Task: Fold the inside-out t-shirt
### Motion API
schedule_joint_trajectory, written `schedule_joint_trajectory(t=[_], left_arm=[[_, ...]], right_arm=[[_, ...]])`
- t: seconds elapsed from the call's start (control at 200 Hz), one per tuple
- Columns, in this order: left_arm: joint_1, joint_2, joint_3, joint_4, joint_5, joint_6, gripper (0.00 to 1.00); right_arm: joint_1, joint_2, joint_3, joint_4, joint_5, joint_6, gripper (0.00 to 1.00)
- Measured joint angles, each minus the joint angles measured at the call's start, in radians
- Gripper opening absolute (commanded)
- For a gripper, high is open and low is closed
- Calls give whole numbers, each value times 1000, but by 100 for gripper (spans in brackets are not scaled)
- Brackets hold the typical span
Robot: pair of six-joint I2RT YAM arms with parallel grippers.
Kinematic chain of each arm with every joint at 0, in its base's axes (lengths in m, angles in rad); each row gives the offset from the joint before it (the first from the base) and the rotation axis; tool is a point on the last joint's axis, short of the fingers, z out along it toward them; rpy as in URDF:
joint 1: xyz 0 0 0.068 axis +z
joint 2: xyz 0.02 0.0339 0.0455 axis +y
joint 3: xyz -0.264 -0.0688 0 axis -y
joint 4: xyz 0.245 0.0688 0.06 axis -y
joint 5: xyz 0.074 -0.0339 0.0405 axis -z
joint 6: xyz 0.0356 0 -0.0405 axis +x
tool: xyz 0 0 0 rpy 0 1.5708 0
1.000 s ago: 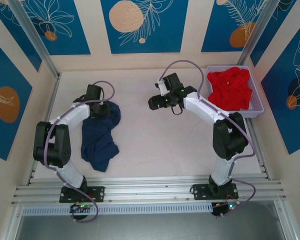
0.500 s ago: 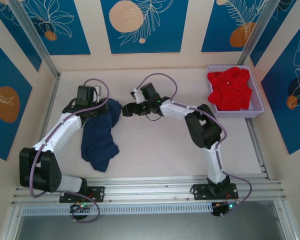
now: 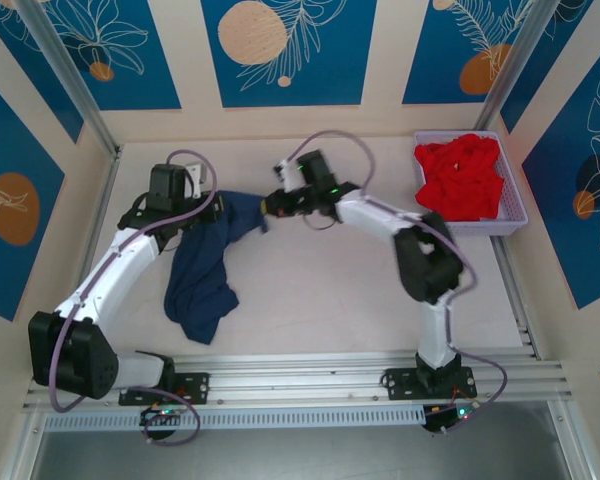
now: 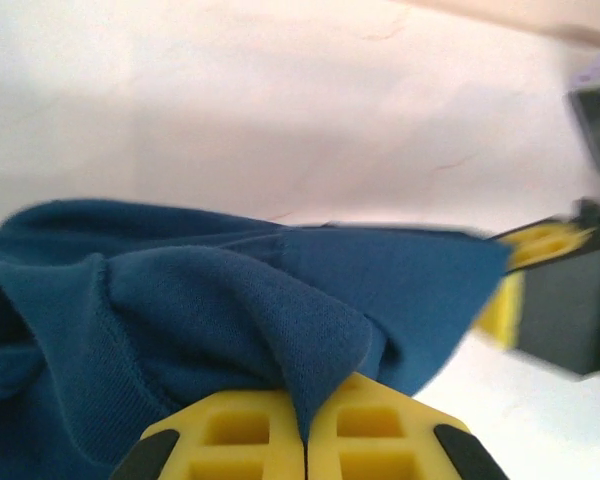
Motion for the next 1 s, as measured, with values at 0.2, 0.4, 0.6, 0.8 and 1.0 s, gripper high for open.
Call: schedule_joint_trajectory(t=[0.2, 0.4, 0.6, 0.8, 1.0], left_arm=[[-200, 90, 212, 42, 39, -24, 25], [-257, 427, 480, 52, 16, -50, 63], [-254, 451, 367, -11, -70, 8, 78], [-265, 243, -2, -31, -85, 31, 76], [-207, 320, -60, -1, -118, -9, 73]], right_arm=[[-152, -401, -3, -217, 90, -86, 0], [-320, -346, 40, -341, 222, -112, 28], [-408, -111, 4, -405, 369, -145, 65], [-201, -297, -231, -425, 396, -166, 67], [-39, -334, -289, -337, 338, -145, 65]])
